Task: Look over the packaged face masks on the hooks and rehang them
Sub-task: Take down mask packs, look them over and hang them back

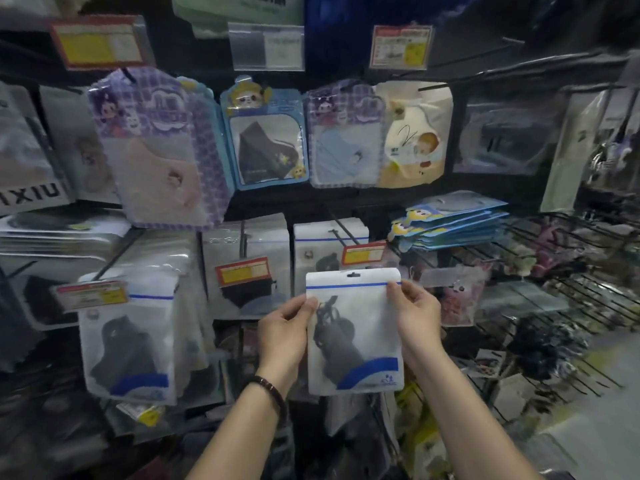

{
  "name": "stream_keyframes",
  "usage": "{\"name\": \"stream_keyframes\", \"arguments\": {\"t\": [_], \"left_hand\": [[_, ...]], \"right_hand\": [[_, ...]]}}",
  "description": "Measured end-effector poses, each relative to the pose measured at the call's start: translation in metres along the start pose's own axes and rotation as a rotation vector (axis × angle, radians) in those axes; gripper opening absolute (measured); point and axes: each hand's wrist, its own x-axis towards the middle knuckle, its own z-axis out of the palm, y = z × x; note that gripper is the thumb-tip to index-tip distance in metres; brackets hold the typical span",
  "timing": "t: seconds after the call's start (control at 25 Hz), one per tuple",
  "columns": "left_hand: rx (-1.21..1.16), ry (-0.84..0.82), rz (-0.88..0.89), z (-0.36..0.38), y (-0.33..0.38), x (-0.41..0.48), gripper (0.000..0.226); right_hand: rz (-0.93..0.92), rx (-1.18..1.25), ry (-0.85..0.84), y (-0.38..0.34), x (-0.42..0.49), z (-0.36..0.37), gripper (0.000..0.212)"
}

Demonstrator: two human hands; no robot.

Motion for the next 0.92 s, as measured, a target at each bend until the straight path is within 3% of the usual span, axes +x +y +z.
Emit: {"name": "stream_keyframes", "arguments": {"t": [0.16,0.32,0.64,0.92], "left_hand": [[-0.040,0.000,0.034,0.009,0.002,0.002,0.024],[-0.058,0.015,0.087,0.013,0.009,0.007,0.019],[0.024,0.013,0.057,0.015,0.011,0.023,0.013],[0.086,0.124,0.047,0.030,0.016,0.051,0.016]], "right_hand": [[-0.094,0.043,0.005,-0.002,0.013,0.001,0.016],[-0.159,0.057,0.019,-0.005,0.020,0.008,0.015],[-0.217,-0.132,0.165,0.003,0.032,0.026,0.025],[-0.304,-0.312,0.144,0.019,0.058,0.053,0.040]]}}
